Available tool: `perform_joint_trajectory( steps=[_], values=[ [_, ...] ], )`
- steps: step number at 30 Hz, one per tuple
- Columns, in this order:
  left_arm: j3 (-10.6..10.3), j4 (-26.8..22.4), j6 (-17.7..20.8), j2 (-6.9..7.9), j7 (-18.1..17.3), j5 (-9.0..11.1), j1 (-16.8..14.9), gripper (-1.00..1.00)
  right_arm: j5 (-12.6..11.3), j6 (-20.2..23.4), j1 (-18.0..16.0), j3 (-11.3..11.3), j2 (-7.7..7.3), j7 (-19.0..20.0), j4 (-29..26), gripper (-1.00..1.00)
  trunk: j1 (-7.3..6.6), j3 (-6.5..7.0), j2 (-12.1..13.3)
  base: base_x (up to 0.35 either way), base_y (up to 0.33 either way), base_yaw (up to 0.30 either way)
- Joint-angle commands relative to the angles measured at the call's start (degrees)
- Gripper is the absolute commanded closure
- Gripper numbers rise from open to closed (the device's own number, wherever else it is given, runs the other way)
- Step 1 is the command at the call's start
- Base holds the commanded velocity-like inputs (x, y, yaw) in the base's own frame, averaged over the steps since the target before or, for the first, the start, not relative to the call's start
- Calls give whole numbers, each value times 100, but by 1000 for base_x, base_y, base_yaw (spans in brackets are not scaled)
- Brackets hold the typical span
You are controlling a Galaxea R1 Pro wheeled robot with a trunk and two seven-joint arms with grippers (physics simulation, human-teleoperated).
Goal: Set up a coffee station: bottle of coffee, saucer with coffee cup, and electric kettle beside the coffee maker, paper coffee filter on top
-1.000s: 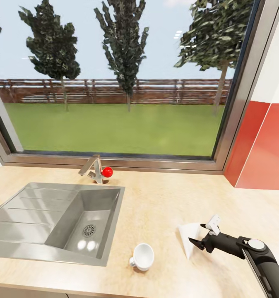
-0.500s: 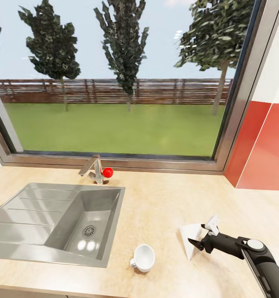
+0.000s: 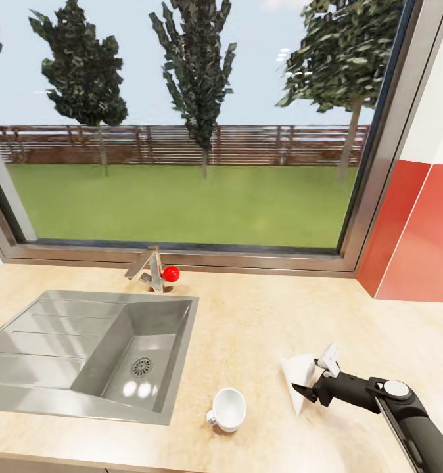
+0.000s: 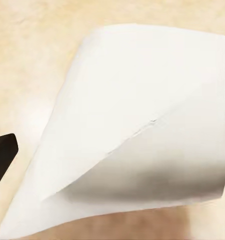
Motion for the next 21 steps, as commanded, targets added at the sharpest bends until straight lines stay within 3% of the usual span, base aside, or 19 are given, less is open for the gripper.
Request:
perform_joint_trajectory(
  steps=[1,15,16,21],
  values=[
    [19,10,-36,0,-2,12,-4,-100,25,36,-5,-8,2,33,-8,-100,4,-11,-12,0,0,0],
    [19,10,-36,0,-2,12,22,-100,34,35,-5,-10,-13,33,-3,-100,4,-11,-12,0,0,0],
    [19,10,-36,0,-2,12,22,-100,34,35,-5,-10,-13,32,-3,100,4,-11,-12,0,0,0],
    [19,10,-36,0,-2,12,23,-100,34,28,-1,-9,-16,33,-3,100,4,-11,-12,0,0,0]
  ],
)
